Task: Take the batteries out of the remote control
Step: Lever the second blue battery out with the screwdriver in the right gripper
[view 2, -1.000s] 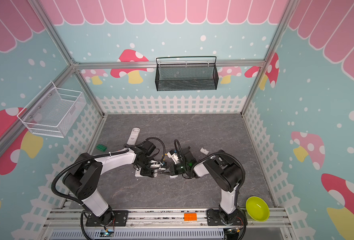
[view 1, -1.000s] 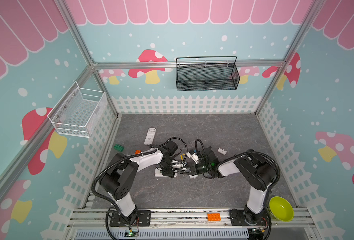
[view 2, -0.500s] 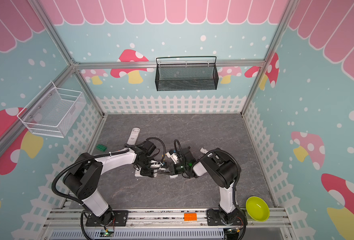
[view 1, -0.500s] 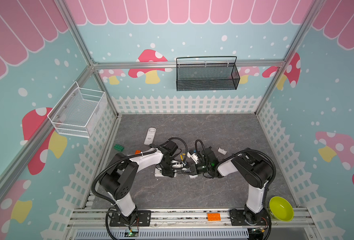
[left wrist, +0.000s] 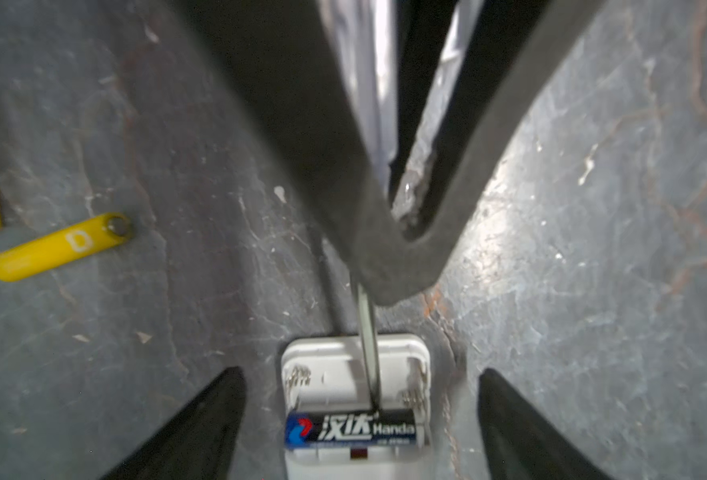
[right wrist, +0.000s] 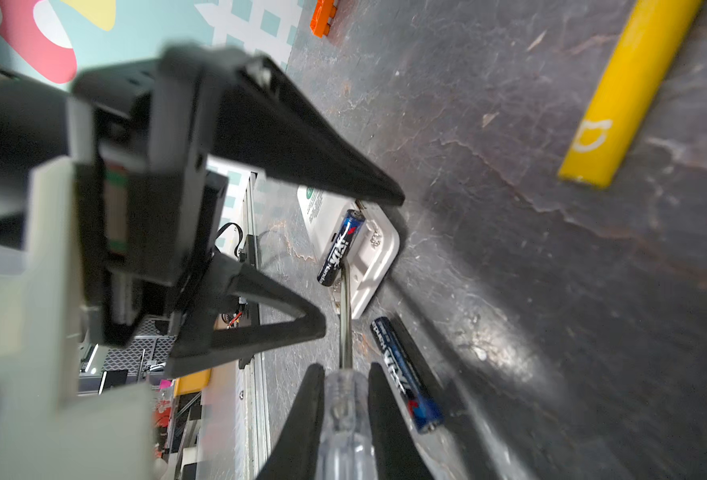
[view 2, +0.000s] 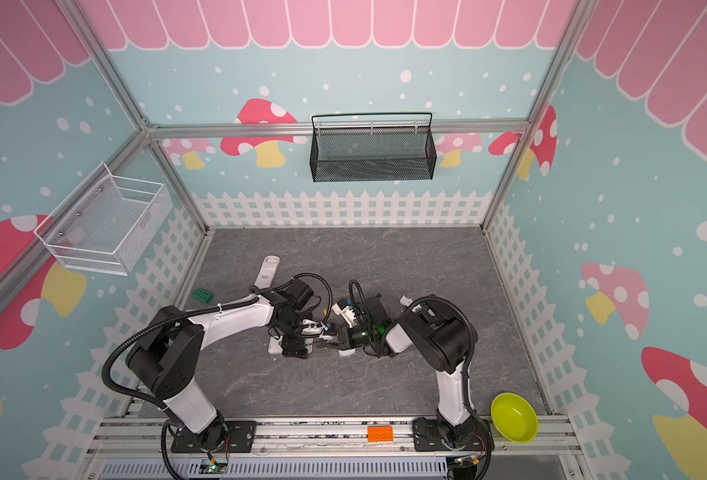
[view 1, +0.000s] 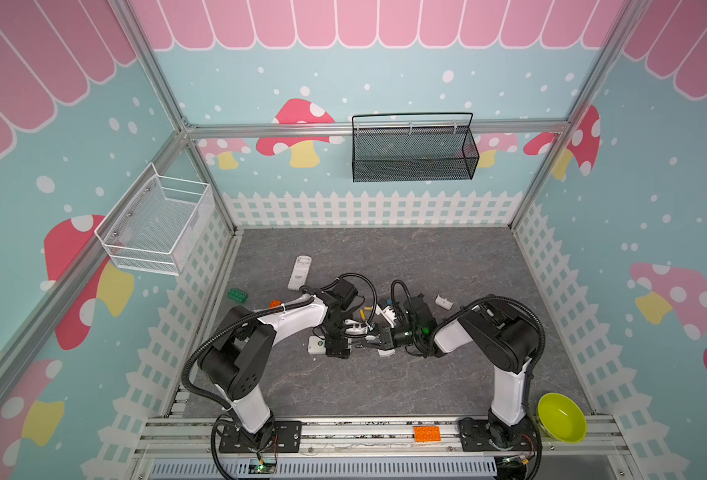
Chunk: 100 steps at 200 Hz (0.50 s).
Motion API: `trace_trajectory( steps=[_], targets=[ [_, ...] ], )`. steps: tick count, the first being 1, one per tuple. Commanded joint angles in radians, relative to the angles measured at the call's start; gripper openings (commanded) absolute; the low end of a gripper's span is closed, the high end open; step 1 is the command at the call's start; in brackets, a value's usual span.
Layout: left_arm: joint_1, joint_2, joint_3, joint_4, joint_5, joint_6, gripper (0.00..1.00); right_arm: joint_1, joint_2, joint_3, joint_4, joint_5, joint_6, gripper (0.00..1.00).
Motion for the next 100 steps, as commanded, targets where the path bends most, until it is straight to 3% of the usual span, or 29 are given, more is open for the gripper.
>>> trace_trajectory(
  steps=[1,55,100],
  targets=[
    [-0.006,-0.057,0.036,-0.081,0.052,0.027,0.99,-0.002,0.026,-0.007,0.042,-0.005,0.010,0.00],
    [0.029,-0.114,0.053,-0.126,-0.040,0.055,0.98,-0.001,0.041,-0.002,0.083,0.001,0.044,0.00],
    [0.033,-0.142,0.018,-0.100,-0.053,-0.036,0.96,0.000,0.036,0.001,0.107,-0.006,0.058,0.00]
  ],
)
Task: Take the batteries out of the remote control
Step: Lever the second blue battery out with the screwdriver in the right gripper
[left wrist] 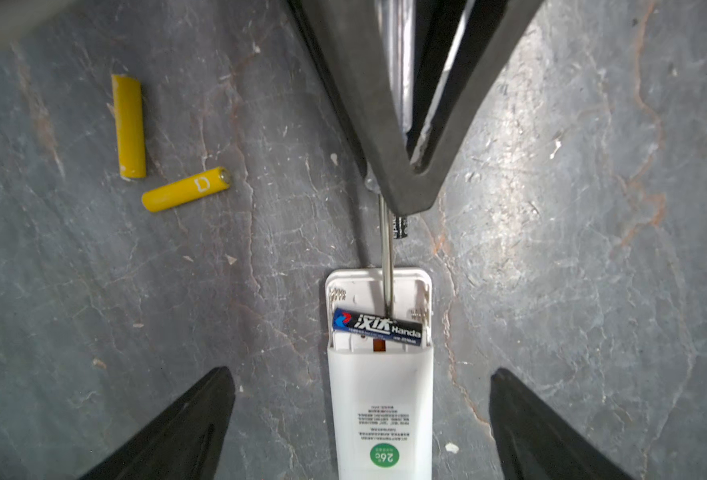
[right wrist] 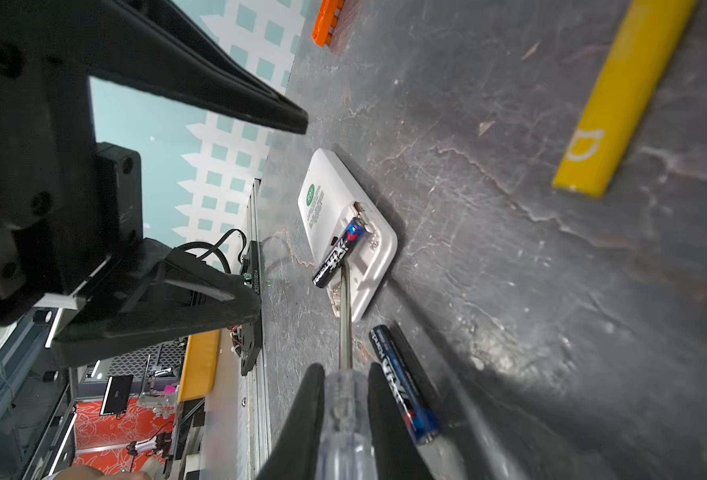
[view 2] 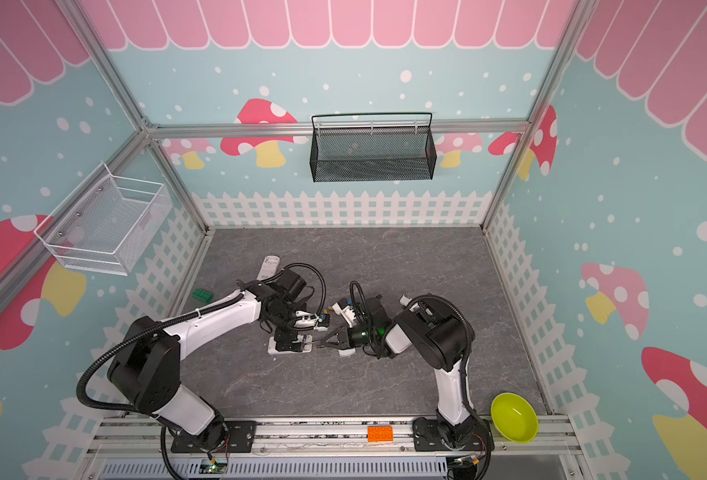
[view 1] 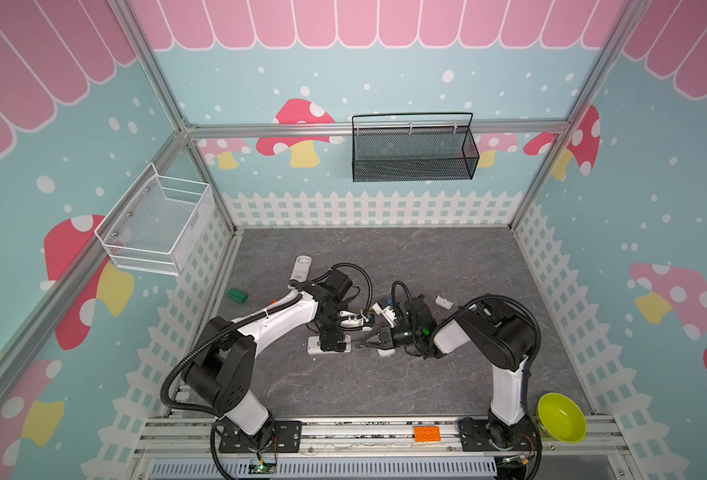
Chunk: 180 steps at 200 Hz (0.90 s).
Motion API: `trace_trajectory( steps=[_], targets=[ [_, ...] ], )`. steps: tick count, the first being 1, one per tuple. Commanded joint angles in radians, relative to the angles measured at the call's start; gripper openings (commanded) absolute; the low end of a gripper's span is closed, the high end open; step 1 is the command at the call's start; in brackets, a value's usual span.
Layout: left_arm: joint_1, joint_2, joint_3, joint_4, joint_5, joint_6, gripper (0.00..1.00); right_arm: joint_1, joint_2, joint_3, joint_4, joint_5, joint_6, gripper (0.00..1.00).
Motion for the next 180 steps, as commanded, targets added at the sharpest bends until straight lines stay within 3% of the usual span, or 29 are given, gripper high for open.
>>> trace_trajectory(
  steps=[1,89,144,180],
  targets=[
    [0.003,-0.039,-0.019,-0.002,-0.001,-0.042,0.96,0.000,0.012,0.002,0.045,-0.007,0.018,0.00],
    [0.012,-0.051,-0.076,0.085,-0.056,-0.075,0.89,-0.002,0.025,0.042,0.076,0.002,0.047,0.00],
    [0.043,0.022,-0.074,0.139,-0.058,-0.062,0.81,-0.010,0.033,0.049,0.074,-0.001,0.050,0.00],
    [0.090,0.087,-0.004,0.156,-0.032,-0.108,0.80,-0.045,-0.050,-0.010,0.065,0.006,0.035,0.00]
  ],
)
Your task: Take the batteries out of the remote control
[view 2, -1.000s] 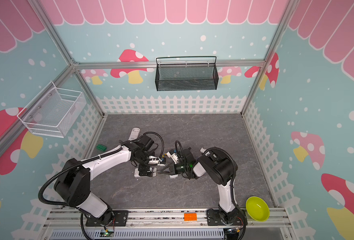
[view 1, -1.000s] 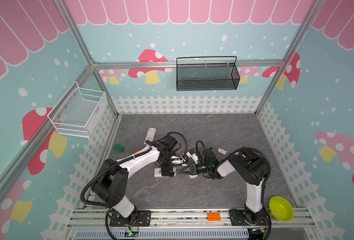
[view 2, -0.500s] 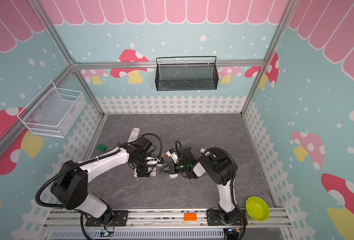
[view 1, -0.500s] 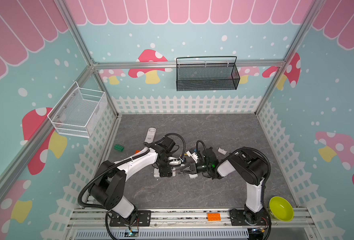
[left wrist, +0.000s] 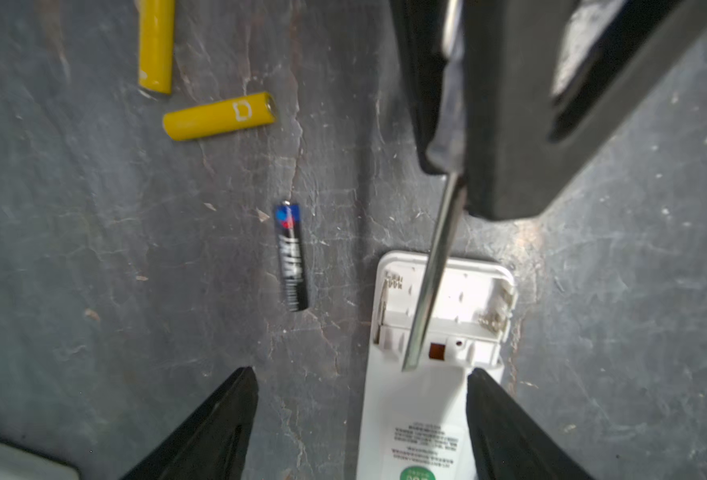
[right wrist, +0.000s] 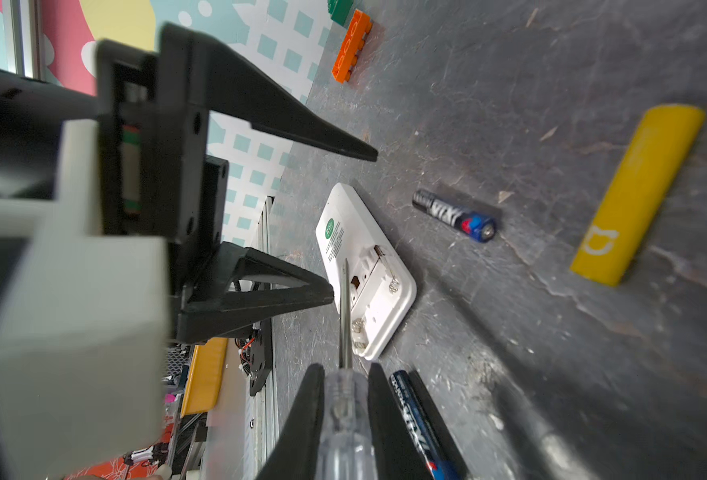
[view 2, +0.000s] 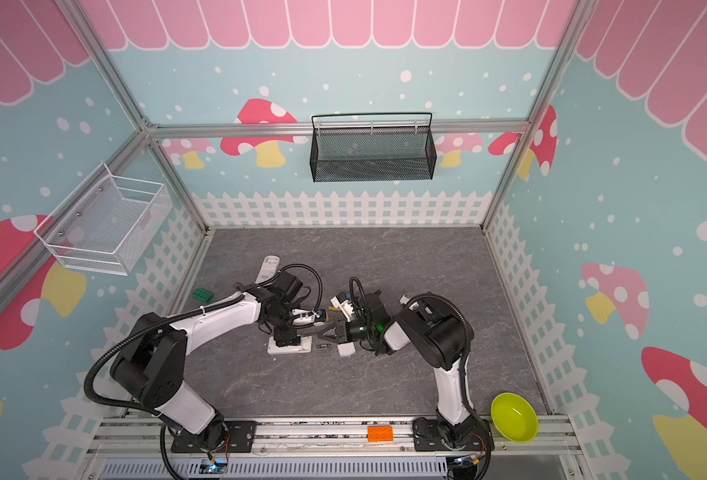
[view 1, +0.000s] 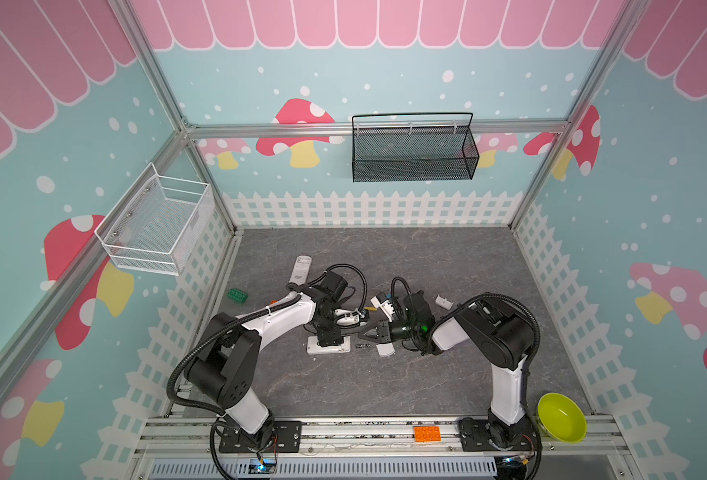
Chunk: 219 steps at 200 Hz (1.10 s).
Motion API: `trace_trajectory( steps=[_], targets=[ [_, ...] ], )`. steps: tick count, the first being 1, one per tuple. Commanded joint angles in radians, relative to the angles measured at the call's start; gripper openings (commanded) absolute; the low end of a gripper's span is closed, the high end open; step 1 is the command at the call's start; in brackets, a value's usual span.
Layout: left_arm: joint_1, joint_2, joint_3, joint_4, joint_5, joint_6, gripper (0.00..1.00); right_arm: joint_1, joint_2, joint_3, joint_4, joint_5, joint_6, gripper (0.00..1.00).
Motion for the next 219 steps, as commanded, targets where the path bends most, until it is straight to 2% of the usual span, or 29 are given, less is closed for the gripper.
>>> trace_trajectory(
  steps=[1,30,68,90,94,103,117,131,141,182,219],
  targets=[
    [0.035,0.035,0.058,0.032,0.030,-0.033,0.80,-0.032,-0.059,-0.047,0.020,0.002,-0.002,0.00],
    [0.059,0.107,0.187,0.039,0.085,-0.071,0.80,-0.108,-0.240,-0.151,-0.034,0.040,-0.033,0.00],
    [0.074,0.312,0.448,0.014,0.082,-0.156,0.79,-0.213,-0.493,-0.118,-0.533,0.178,-0.317,0.00],
    [0.091,0.375,0.545,0.038,0.058,-0.188,0.74,-0.266,-0.609,-0.125,-0.646,0.237,-0.387,0.00],
    [0.119,0.386,0.561,0.045,0.049,-0.200,0.72,-0.276,-0.626,-0.128,-0.656,0.244,-0.394,0.00],
    [0.140,0.414,0.609,0.052,0.028,-0.223,0.64,-0.300,-0.656,-0.140,-0.676,0.252,-0.398,0.00],
    [0.167,0.466,0.682,0.034,-0.019,-0.242,0.44,-0.326,-0.691,-0.160,-0.683,0.252,-0.399,0.00],
    [0.183,0.497,0.707,0.024,-0.058,-0.210,0.21,-0.338,-0.709,-0.173,-0.692,0.252,-0.415,0.00],
    [0.194,0.508,0.706,0.025,-0.077,-0.190,0.00,-0.345,-0.710,-0.178,-0.705,0.251,-0.428,0.00],
    [0.206,0.521,0.665,-0.005,-0.009,-0.144,0.00,-0.362,-0.744,-0.202,-0.734,0.262,-0.450,0.00],
    [0.204,0.550,0.667,-0.017,-0.002,-0.135,0.00,-0.383,-0.758,-0.209,-0.747,0.264,-0.452,0.00]
  ],
)
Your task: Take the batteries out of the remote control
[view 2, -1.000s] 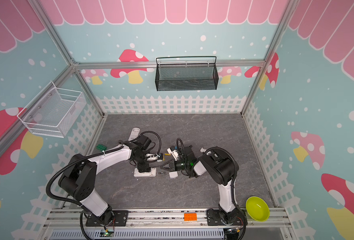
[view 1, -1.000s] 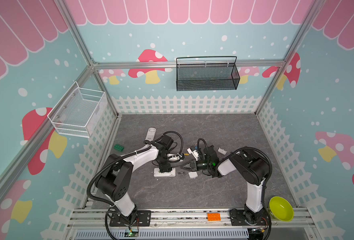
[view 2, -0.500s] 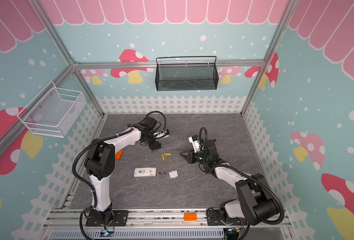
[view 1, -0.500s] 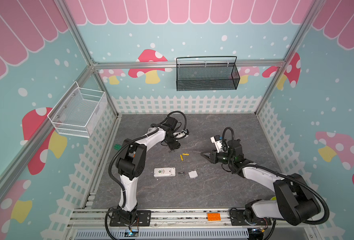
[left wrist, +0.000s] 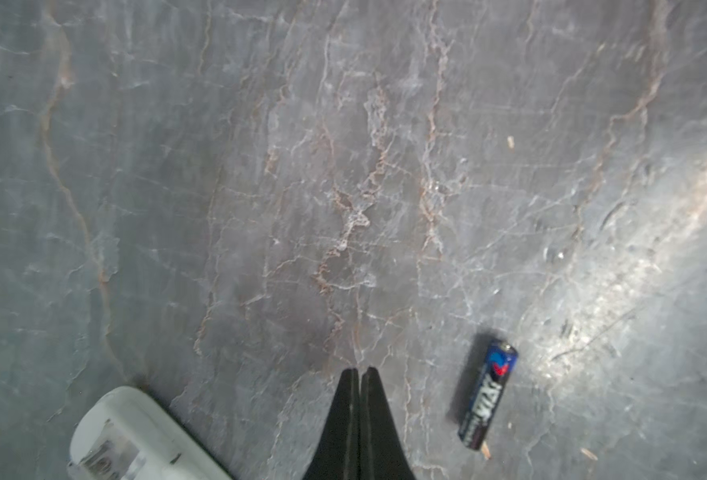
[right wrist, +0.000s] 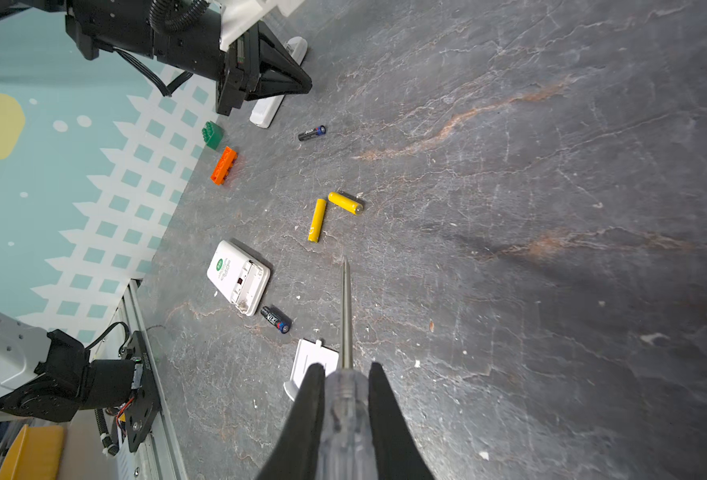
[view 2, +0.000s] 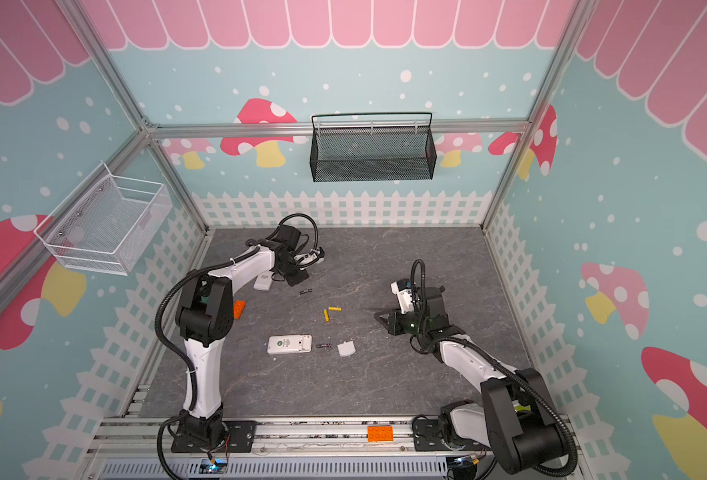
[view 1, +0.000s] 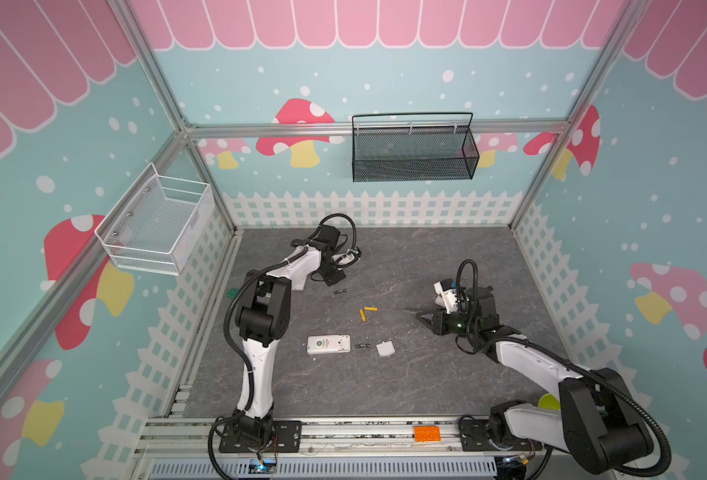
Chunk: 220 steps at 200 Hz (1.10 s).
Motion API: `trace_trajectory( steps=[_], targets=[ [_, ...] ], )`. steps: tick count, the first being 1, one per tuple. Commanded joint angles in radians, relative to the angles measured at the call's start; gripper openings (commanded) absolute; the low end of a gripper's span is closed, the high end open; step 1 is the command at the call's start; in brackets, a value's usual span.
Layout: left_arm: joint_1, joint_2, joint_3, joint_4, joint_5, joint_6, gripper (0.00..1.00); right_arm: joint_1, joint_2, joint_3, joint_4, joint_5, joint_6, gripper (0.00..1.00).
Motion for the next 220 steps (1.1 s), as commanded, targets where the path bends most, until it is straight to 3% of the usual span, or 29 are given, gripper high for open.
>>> trace_trajectory(
  steps=[1,62,145,192,220],
  targets=[
    [-0.003,0.030,-0.012,-0.029,0.025,0.034,0.00,-0.010,-0.026,-0.015,-0.014,0.009,-0.027,0.00],
    [0.000,0.052,-0.012,-0.034,0.000,0.059,0.00,-0.012,-0.004,-0.020,-0.019,0.044,-0.032,0.00],
    [0.000,0.060,0.003,-0.032,-0.011,0.059,0.02,-0.012,0.119,-0.053,0.179,0.071,0.053,0.00],
    [0.002,-0.017,0.085,0.000,-0.078,-0.061,0.16,-0.012,0.152,-0.107,0.319,0.108,0.120,0.05],
    [0.018,-0.111,0.086,0.069,-0.133,-0.190,0.34,-0.012,0.186,-0.113,0.355,0.135,0.112,0.06]
  ],
)
